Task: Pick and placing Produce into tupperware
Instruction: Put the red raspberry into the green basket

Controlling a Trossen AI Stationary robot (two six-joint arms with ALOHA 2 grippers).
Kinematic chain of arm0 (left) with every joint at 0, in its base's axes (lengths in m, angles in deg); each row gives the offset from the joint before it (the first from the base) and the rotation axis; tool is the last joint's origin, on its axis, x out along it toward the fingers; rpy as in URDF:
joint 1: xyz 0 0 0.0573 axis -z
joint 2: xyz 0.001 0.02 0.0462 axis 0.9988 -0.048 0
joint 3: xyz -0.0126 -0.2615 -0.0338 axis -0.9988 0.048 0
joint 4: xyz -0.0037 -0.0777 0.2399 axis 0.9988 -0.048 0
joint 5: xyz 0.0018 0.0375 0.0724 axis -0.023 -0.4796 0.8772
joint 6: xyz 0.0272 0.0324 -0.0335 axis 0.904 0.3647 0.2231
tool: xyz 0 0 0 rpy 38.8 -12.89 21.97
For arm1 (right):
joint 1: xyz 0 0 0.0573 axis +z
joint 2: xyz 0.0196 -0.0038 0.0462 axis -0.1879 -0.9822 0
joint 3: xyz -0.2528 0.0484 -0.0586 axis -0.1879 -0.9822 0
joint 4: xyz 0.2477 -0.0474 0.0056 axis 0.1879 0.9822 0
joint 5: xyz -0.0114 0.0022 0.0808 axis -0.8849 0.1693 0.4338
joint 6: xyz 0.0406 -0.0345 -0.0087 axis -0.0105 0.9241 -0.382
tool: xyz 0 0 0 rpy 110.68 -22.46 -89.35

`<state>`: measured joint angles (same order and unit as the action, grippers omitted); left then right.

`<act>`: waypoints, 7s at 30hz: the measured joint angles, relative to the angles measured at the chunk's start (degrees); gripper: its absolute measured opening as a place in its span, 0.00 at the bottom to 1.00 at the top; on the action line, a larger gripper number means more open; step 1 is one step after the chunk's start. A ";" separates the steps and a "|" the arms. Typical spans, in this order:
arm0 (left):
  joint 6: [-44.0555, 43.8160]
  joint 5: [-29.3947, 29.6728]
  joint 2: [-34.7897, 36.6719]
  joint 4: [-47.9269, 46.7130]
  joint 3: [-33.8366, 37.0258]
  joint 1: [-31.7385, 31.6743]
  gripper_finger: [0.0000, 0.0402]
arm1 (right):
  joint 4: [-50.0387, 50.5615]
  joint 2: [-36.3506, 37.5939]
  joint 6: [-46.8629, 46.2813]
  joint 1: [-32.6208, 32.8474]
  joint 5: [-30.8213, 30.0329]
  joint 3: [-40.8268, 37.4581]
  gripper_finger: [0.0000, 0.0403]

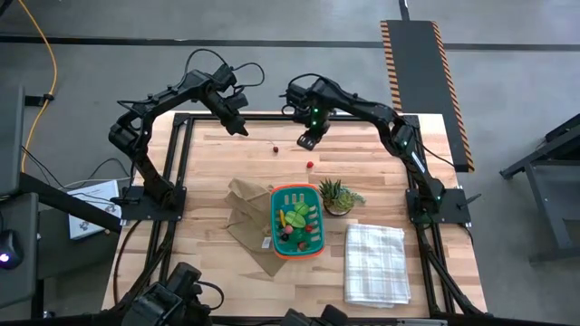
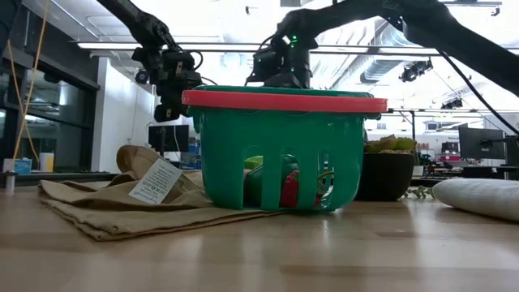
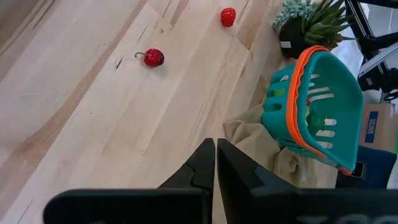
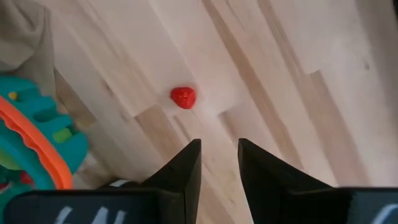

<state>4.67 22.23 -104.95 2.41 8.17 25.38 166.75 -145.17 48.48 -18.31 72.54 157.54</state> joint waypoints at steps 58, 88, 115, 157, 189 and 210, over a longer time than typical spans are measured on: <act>0.12 2.19 0.00 -1.53 0.00 0.00 0.02 | -2.02 -9.66 -15.83 5.22 -0.85 0.01 0.43; 0.12 2.20 0.00 -3.01 0.00 0.00 0.02 | -2.59 -13.92 -14.98 5.20 1.22 0.02 0.43; 0.10 2.19 0.00 -3.08 0.00 0.00 0.02 | -2.32 -14.36 -15.95 5.15 0.17 0.02 0.43; 0.10 2.19 0.00 -3.39 0.00 0.00 0.02 | -1.88 -14.38 -15.33 4.80 -0.05 0.02 0.41; 0.08 11.80 0.00 -1.40 -0.02 0.00 0.02 | -0.53 -14.38 -13.23 4.80 -0.42 0.02 0.33; 0.04 13.60 -0.02 -1.65 -0.02 0.00 0.02 | 0.04 -13.63 -16.19 3.09 1.66 1.85 0.35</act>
<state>4.71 35.83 -104.98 0.76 8.15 25.38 166.79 -158.80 32.29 -15.22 74.20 159.40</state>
